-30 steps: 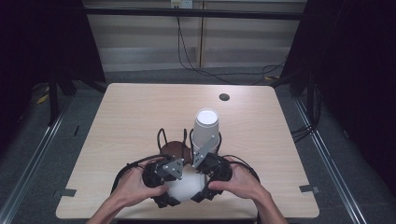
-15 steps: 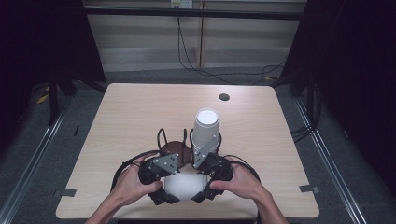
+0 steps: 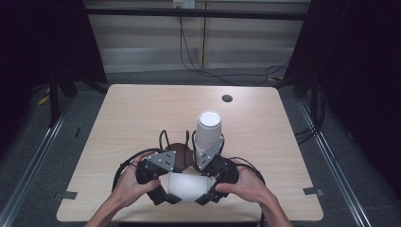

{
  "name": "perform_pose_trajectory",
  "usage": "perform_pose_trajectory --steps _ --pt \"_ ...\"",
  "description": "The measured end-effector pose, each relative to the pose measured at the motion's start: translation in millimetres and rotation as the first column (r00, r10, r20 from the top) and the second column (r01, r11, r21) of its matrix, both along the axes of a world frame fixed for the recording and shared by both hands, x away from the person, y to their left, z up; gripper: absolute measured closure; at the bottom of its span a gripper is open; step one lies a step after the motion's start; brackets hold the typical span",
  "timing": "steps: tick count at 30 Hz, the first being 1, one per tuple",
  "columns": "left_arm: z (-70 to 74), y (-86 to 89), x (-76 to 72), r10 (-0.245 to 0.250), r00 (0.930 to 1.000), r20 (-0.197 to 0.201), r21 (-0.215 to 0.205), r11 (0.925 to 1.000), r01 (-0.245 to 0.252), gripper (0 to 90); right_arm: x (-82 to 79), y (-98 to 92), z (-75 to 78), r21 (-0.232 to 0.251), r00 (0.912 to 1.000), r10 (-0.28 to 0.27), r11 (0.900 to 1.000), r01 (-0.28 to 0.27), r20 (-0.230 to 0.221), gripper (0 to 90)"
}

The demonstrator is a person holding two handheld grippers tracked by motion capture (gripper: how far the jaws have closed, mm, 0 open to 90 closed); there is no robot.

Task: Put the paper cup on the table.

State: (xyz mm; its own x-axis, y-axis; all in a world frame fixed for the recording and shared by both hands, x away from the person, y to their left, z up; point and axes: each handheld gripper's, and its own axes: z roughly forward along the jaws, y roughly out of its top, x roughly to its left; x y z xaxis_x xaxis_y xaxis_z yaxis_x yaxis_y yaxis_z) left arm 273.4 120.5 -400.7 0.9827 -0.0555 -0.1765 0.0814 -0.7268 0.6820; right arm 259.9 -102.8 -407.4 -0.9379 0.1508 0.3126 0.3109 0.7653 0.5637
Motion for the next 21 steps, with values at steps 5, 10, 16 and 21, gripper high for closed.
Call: perform_pose_trajectory --steps 5,10,16,21 --pt "0.5 1.1 1.5 0.007 0.9999 -0.009 -0.015 0.9999 -0.007 10.6 0.0 -1.6 -0.6 0.001 1.0 -0.005 1.0 0.005 -0.002 26.0" --pt "3.9 6.9 4.4 0.032 0.9992 -0.025 -0.074 0.9967 -0.034 10.5 -2.1 -0.8 -1.9 -0.014 0.9999 -0.006 1.0 0.006 0.01 26.0" --pt "11.7 20.7 7.3 0.128 0.9913 -0.032 -0.19 0.9729 -0.132 16.4 -1.3 -4.5 -2.4 -0.013 0.9997 -0.024 1.0 0.024 -0.007 25.9" --pt "14.5 33.6 7.9 0.19 0.9802 -0.055 -0.249 0.948 -0.198 15.6 -0.4 -15.5 -2.0 0.003 0.9972 -0.074 0.997 0.074 -0.011 25.8"
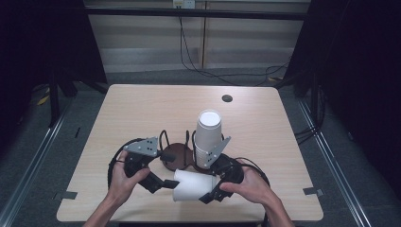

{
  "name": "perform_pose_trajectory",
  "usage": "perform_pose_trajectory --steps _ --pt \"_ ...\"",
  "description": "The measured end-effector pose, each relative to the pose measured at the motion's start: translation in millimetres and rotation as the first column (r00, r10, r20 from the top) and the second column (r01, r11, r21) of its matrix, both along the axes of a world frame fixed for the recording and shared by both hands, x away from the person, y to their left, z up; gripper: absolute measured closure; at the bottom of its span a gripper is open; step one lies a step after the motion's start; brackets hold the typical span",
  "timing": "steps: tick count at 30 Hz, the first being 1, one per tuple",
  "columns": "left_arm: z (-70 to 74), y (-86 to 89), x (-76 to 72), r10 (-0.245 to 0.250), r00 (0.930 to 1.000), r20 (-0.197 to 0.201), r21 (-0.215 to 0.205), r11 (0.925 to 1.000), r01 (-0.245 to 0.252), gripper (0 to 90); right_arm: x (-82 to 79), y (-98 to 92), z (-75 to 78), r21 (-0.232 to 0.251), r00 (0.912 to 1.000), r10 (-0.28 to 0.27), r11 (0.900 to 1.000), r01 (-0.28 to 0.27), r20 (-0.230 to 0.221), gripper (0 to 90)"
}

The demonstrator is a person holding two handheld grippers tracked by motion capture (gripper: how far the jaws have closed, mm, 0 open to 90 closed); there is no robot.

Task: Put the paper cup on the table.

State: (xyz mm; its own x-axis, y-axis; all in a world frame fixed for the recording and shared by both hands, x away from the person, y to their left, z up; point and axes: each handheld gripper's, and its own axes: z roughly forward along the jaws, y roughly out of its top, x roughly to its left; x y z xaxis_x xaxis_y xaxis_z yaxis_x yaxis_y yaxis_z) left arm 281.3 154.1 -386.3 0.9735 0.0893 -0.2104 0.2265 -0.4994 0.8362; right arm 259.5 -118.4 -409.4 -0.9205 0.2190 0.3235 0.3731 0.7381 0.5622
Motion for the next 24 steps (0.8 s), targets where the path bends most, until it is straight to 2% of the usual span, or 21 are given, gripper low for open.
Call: perform_pose_trajectory --steps 2,3,5,6,8,11,13,14,18,23,24 --pt "-1.2 5.3 -0.5 0.007 0.9996 -0.026 -0.013 0.9999 -0.008 15.6 -1.8 -4.0 1.3 0.008 0.9999 -0.01 1.0 0.01 0.012 25.7" --pt "-1.3 7.9 -0.1 0.008 0.9993 -0.037 -0.002 1.0 -0.008 15.7 -2.6 -5.6 1.7 0.018 0.9998 -0.017 1.0 0.017 0.012 25.6" --pt "-0.9 12.2 -0.7 0.026 0.9993 -0.028 0.013 0.9996 -0.026 15.7 -4.5 -8.7 2.7 0.03 0.9991 -0.034 0.999 0.033 0.026 25.6" --pt "-1.1 14.3 -1.4 0.035 0.9991 -0.024 0.004 0.9994 -0.035 15.7 -4.9 -10.3 3.3 0.034 0.9988 -0.037 0.999 0.036 0.031 25.5" --pt "-2.9 17.6 -3.4 0.048 0.9985 -0.028 -0.013 0.9987 -0.048 15.7 -5.6 -13.7 4.4 0.073 0.9969 -0.063 0.996 0.059 0.047 25.5" --pt "-10.2 20.2 -6.5 0.065 0.9974 -0.03 -0.011 0.9978 -0.066 15.6 -4.7 -16.4 3.7 0.098 0.9957 -0.079 0.992 0.075 0.047 25.5" --pt "-11.3 20.4 -6.5 0.067 0.997 -0.039 0.001 0.9977 -0.067 15.6 -4.4 -16.5 3.1 0.103 0.9953 -0.082 0.992 0.076 0.052 25.4" --pt "-13.4 21.5 -6.3 0.072 0.9961 -0.051 -0.007 0.9973 -0.073 15.7 -4.5 -15.6 1.3 0.104 0.9946 -0.088 0.991 0.082 0.056 25.3" --pt "-16.2 23.3 -7.3 0.079 0.9955 -0.053 -0.007 0.9968 -0.079 15.7 -5.0 -14.7 -1.0 0.12 0.9938 -0.096 0.989 0.088 0.056 25.2" --pt "-16.2 29.2 -9.5 0.084 0.995 -0.055 -0.022 0.9961 -0.085 15.7 -5.4 -16.4 -1.9 0.17 0.9936 -0.101 0.981 0.091 0.051 25.1" --pt "-14.8 30.5 -9.8 0.085 0.9952 -0.049 -0.02 0.9961 -0.086 15.6 -5.6 -17.8 -1.9 0.194 0.9935 -0.1 0.977 0.088 0.054 24.9"
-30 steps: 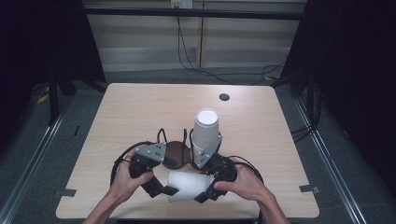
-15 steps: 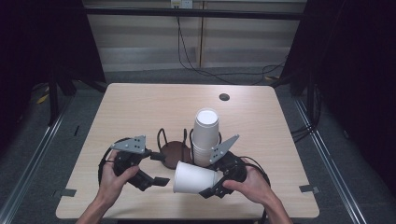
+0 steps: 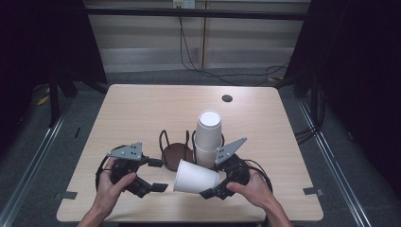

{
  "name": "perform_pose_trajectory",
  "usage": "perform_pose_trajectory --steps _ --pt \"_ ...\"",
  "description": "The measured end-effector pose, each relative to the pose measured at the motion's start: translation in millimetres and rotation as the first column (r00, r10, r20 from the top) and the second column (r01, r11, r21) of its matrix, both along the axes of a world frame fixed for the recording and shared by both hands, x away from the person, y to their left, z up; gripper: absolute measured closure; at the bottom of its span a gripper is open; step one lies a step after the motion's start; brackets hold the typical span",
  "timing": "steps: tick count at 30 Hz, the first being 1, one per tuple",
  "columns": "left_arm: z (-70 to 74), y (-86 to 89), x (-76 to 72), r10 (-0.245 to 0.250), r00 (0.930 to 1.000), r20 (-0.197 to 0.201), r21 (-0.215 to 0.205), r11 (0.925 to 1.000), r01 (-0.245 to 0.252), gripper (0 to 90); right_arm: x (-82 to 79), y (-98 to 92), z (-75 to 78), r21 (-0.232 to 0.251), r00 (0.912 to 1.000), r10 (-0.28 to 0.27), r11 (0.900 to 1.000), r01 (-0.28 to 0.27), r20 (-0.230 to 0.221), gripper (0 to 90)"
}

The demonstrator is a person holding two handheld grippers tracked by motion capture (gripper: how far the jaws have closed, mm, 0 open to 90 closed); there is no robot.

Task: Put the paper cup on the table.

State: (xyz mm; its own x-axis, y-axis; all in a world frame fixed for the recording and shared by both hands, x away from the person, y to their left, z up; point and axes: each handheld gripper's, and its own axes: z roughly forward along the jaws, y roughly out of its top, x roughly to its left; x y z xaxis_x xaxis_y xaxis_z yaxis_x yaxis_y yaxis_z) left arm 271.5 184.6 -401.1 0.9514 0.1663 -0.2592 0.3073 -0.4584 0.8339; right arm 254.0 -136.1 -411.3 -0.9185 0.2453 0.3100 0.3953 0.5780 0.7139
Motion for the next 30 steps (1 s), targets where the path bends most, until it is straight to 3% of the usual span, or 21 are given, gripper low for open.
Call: perform_pose_trajectory --steps 5,8,10,12,14,18,24,30 --pt "2.6 2.5 -3.7 0.014 0.9994 0.03 -0.025 0.9996 -0.014 15.6 -0.1 -1.8 1.0 0.047 1.0 0.002 0.999 -0.002 0.006 24.9" --pt "2.5 1.1 -6.4 0.005 0.9993 0.036 -0.039 0.9992 -0.003 15.6 -1.2 -3.6 4.0 0.08 0.9997 0.001 0.997 -0.003 0.025 24.9" --pt "3.8 0.2 -9.2 -0.025 0.9977 0.063 -0.042 0.9987 0.027 15.6 -1.9 -5.3 5.5 0.105 0.9991 -0.003 0.995 -0.001 0.042 24.8" --pt "3.8 0.2 -10.1 -0.011 0.9979 0.064 -0.045 0.9989 0.014 15.6 -1.7 -6.0 6.1 0.112 0.9991 -0.001 0.994 -0.004 0.043 24.8" --pt "2.1 -0.9 -11.0 0.004 0.9986 0.052 -0.077 0.997 0.0 15.7 -0.7 -7.0 5.9 0.135 0.9992 -0.004 0.991 -0.002 0.041 24.8" --pt "-1.6 -4.7 -13.1 0.027 0.9978 0.061 -0.111 0.9936 -0.02 15.7 -0.4 -6.2 5.2 0.138 0.9993 -0.007 0.99 0.002 0.037 24.8" --pt "-3.1 -7.8 -14.1 0.025 0.9984 0.05 -0.184 0.9828 -0.016 15.7 0.4 -1.4 4.2 0.137 0.9994 0.005 0.99 -0.01 0.036 24.8" --pt "-7.7 -12.4 -12.1 0.025 0.9986 0.046 -0.173 0.9847 -0.017 14.8 -1.0 3.2 3.5 0.134 0.9992 0.022 0.991 -0.026 0.032 24.8"
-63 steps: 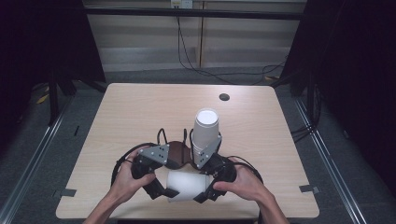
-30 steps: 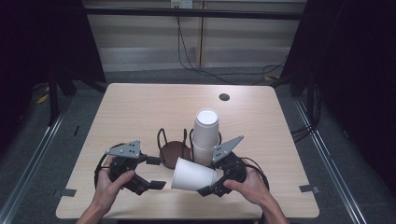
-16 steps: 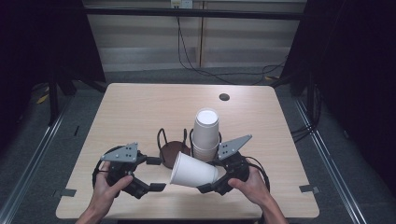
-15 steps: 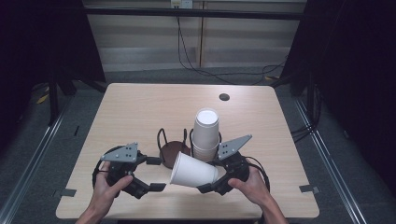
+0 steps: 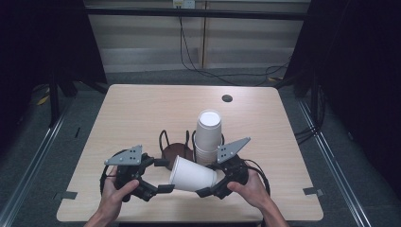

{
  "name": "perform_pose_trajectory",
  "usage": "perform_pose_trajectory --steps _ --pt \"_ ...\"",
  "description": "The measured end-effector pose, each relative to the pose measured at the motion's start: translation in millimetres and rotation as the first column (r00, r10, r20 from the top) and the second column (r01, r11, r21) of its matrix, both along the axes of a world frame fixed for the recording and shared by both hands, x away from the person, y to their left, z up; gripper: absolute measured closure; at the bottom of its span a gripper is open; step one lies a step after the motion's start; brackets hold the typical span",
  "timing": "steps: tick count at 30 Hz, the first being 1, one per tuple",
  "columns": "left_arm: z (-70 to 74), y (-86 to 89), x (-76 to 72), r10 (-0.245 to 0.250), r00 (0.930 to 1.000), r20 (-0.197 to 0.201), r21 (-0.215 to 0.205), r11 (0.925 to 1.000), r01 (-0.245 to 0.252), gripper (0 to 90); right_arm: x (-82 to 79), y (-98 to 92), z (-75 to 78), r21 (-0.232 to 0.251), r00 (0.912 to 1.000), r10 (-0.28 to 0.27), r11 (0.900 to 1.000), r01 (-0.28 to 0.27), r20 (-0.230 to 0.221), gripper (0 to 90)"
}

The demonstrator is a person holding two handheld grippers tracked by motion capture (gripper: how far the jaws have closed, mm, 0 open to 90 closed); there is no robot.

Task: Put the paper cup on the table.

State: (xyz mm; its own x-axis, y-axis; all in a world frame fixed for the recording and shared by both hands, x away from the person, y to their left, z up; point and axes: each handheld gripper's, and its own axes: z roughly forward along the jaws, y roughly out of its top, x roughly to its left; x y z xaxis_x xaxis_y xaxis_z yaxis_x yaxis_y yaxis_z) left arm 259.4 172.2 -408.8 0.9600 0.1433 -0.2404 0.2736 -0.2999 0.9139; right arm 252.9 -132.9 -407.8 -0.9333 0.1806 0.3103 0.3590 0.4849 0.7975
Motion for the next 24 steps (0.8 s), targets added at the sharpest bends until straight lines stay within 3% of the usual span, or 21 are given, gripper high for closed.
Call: perform_pose_trajectory --steps 4,14,16,24 --pt "-2.2 -5.2 -1.2 0.019 0.9997 0.018 0.012 0.9997 -0.019 0.0 -0.6 2.6 -0.4 -0.006 0.9997 0.022 1.0 -0.022 -0.004 24.9" --pt "-3.2 -19.0 -3.1 0.012 0.9999 0.007 0.023 0.9997 -0.012 0.0 -2.1 5.5 0.0 -0.009 0.9995 0.031 0.999 -0.031 -0.003 25.0" --pt "-4.1 -22.6 -2.8 0.006 0.9999 -0.016 0.024 0.9997 -0.005 0.0 -2.6 6.1 0.0 -0.011 0.9995 0.033 0.999 -0.033 -0.003 25.0" --pt "-5.9 -25.9 -3.6 -0.009 0.9999 0.008 0.019 0.9998 0.009 0.6 -2.8 7.5 -1.0 -0.013 0.9993 0.038 0.999 -0.038 -0.004 24.9"
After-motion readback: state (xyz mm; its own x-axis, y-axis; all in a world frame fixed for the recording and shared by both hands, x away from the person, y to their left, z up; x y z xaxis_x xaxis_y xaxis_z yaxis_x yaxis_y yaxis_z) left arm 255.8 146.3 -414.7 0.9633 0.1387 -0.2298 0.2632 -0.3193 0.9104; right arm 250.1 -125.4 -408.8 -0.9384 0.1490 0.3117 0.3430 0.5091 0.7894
